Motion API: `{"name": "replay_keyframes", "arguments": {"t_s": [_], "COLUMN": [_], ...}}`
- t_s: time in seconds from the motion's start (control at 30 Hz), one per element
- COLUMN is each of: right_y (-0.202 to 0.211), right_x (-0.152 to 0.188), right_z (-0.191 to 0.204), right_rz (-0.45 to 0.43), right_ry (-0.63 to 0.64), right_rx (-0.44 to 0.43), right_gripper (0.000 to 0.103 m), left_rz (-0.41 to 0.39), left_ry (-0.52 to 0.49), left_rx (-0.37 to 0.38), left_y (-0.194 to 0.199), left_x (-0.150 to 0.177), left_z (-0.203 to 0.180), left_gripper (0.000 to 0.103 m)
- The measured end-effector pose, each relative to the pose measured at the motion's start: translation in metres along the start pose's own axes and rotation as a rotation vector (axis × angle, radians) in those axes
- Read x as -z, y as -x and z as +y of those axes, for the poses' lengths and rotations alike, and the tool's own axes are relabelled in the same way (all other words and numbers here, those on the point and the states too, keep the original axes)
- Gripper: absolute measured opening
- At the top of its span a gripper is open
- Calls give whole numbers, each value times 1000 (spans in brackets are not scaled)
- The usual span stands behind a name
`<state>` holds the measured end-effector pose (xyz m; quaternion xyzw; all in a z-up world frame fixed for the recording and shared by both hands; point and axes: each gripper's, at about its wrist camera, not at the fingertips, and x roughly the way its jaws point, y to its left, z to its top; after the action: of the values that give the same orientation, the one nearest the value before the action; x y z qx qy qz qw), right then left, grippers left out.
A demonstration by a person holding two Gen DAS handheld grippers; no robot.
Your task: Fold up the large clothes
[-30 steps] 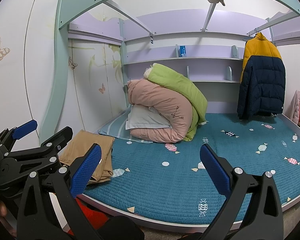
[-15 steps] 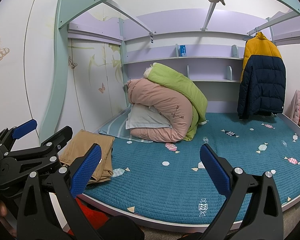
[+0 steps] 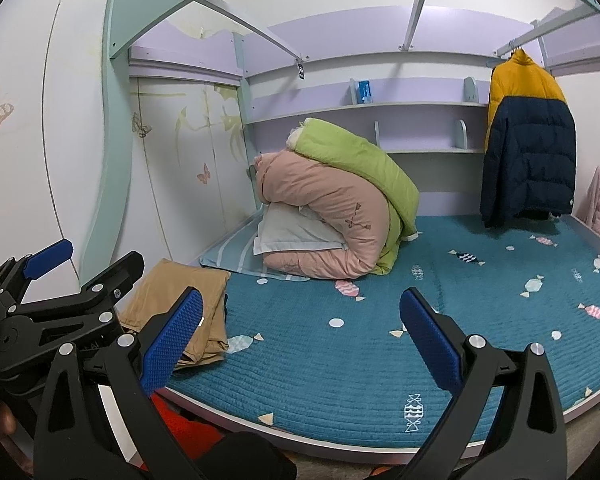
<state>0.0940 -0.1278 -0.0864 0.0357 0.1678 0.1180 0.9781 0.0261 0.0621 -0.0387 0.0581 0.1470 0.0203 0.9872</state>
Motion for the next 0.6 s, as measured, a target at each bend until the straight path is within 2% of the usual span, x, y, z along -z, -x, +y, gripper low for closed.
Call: {"name": "replay_keyframes", "arguments": {"t_s": [0.4,0.6], "right_y": [-39,-63], "right_x": [11,24], "right_z": [-46,-84], "right_rz": [52,84], "right_ry": [-107,-193], "right_rx": [-30,-11], "right_gripper": [95,95], "left_rz": [51,102], "left_ry": [-75,-134], "left_rx": [-20,-9], "left_y": [-47,-88], "left_x": [-3,0], "left_z": [-34,-69], "left_gripper": [98,98]}}
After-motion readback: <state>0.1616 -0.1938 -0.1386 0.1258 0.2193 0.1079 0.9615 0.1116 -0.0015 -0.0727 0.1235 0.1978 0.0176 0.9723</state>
